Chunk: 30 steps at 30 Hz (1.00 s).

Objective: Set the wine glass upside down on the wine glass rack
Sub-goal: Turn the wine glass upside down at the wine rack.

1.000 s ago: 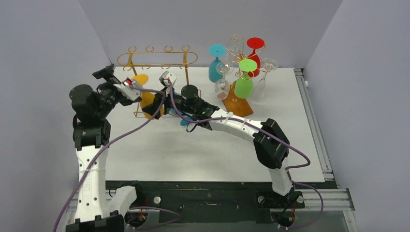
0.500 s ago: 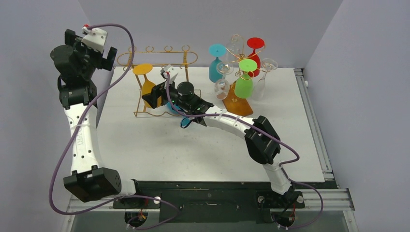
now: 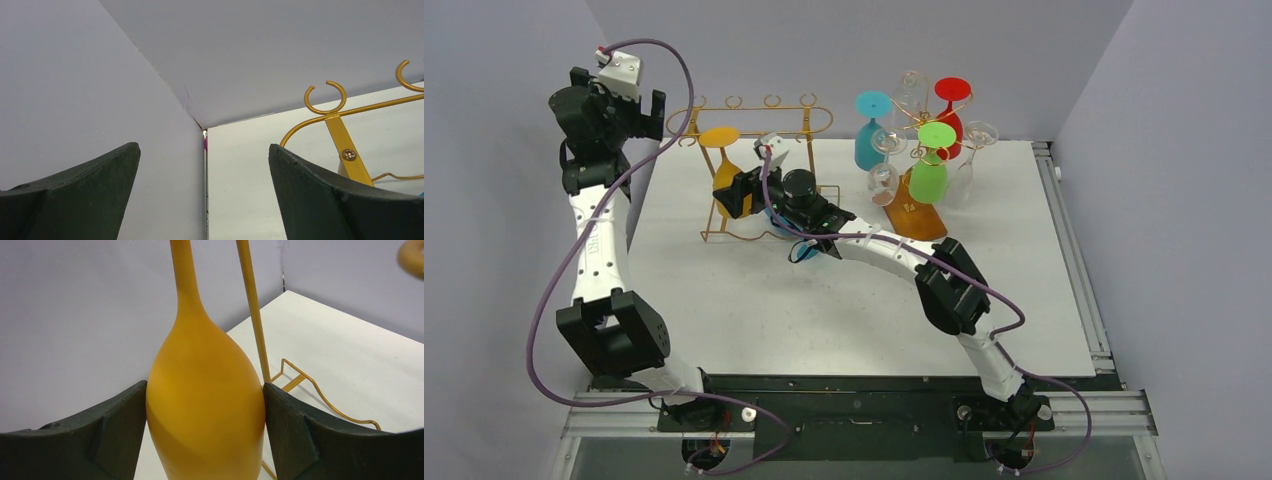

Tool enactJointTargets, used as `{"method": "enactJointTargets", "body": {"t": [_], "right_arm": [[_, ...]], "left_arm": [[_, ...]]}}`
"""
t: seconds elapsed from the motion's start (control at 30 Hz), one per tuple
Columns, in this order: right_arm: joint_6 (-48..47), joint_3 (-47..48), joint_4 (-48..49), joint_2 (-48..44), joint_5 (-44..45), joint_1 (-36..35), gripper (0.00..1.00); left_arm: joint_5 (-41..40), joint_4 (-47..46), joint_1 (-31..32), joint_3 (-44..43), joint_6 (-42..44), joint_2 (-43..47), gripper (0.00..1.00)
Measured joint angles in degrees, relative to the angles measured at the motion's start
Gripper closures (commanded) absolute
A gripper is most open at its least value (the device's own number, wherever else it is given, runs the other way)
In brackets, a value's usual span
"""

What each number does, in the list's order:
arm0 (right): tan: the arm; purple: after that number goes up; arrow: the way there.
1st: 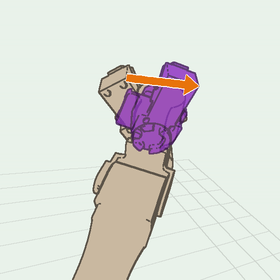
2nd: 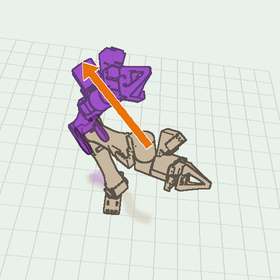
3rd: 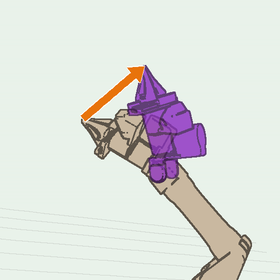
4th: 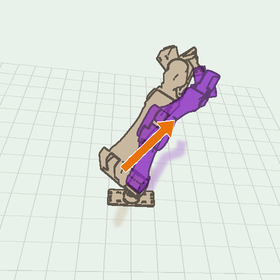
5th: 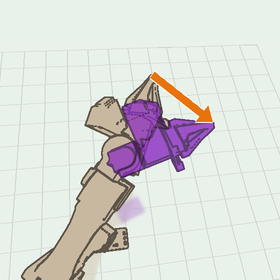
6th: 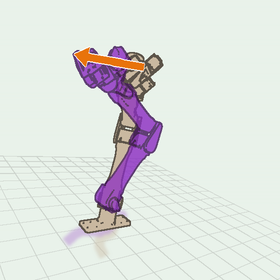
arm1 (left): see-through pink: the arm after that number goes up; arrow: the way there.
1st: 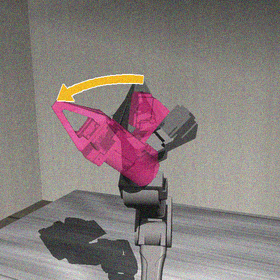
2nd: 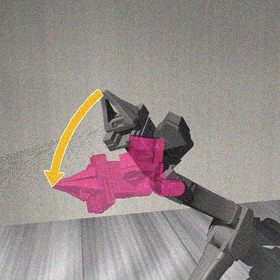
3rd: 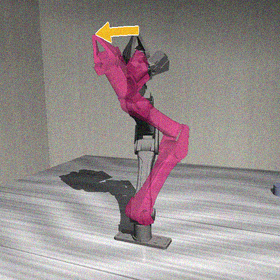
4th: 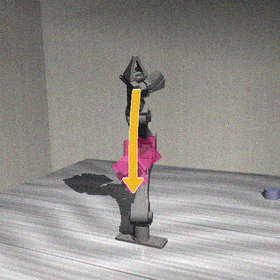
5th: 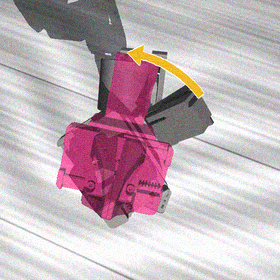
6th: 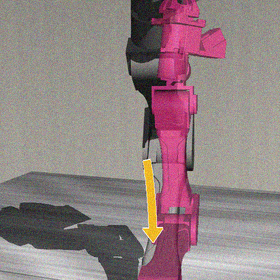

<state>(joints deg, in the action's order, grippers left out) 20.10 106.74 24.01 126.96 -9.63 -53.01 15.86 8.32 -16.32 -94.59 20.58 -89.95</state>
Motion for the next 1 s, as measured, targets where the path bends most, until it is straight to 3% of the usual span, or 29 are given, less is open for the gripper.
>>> {"method": "enactJointTargets", "body": {"t": [1.0], "right_arm": [[4.0, 3.1, 2.9, 4.8, 2.8, 2.1, 0.38]], "left_arm": [[6.0, -12.6, -0.7, 7.9, 1.6, -1.9, 0.06]]}}
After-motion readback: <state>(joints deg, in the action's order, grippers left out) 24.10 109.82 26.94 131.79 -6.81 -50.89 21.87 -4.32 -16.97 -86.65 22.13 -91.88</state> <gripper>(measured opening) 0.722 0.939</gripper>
